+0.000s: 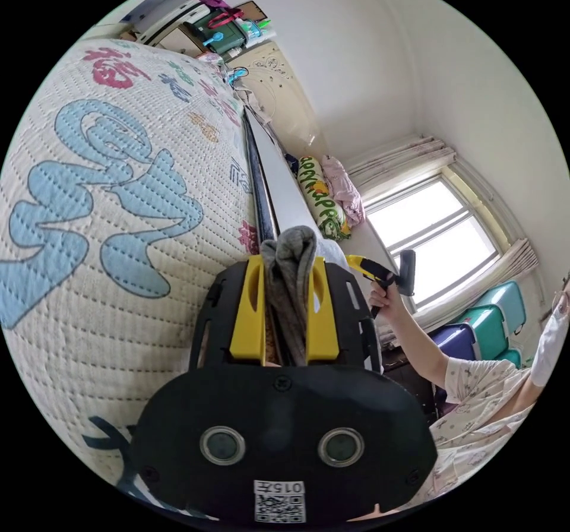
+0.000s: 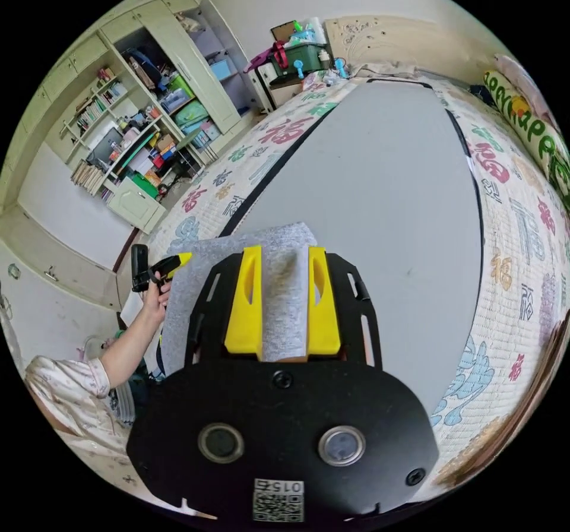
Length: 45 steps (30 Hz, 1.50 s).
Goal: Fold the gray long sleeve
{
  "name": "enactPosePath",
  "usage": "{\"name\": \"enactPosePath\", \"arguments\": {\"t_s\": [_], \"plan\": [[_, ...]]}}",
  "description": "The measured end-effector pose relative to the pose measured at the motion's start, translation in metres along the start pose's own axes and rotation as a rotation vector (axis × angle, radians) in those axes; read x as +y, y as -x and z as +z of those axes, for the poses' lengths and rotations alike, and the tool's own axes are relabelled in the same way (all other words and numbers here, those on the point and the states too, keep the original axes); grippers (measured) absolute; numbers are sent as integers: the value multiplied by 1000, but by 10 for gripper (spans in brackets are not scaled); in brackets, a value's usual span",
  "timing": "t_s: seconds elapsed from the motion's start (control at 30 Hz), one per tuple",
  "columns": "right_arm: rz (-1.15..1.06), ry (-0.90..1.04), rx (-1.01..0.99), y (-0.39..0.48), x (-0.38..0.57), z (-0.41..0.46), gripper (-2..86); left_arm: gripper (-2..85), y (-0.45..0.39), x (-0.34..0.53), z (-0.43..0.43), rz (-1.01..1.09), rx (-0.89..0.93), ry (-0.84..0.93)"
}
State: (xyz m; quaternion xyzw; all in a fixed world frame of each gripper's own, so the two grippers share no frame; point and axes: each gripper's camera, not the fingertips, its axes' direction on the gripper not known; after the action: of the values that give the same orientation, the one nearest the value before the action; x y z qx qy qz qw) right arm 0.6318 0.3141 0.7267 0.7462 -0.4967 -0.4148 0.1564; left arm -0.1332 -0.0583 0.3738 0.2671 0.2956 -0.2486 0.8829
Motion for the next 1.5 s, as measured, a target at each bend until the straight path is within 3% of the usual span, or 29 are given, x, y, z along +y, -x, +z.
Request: {"name": "enactPosePath", "arguments": {"t_s": [0.17, 0.33, 0.5, 0.6, 0.73, 0.87, 1.03, 1.13, 1.23, 1.5], "plan": [[61, 110, -66, 48, -35, 43, 147, 94, -2, -24, -17, 11, -15, -10], [131, 199, -105, 104, -52, 77, 121, 89, -5, -57, -36, 23, -24, -24], [94, 138, 40, 218, -53, 71, 89, 85, -6, -94, -49, -3, -20, -7], [123, 32, -13, 272, -40, 36, 85, 81, -22, -117, -59, 11, -53, 9], [61, -118, -119, 328, -2, -42, 83, 77, -146, -135, -106, 305, -66, -62], [-24, -313, -144, 379, 64, -158, 81, 75, -310, -162, -142, 563, 112, -76], [20, -563, -112, 400, 139, -278, 81, 74, -504, -184, -114, 886, 211, -23], [39, -701, 8, 408, 171, -344, 82, 75, -599, -191, -71, 1051, 278, 11], [47, -776, 199, 413, 190, -402, 81, 75, -669, -202, -9, 1102, 353, 46], [174, -867, 558, 366, 215, -518, 81, 74, -775, -242, 198, 911, 639, 177]]}}
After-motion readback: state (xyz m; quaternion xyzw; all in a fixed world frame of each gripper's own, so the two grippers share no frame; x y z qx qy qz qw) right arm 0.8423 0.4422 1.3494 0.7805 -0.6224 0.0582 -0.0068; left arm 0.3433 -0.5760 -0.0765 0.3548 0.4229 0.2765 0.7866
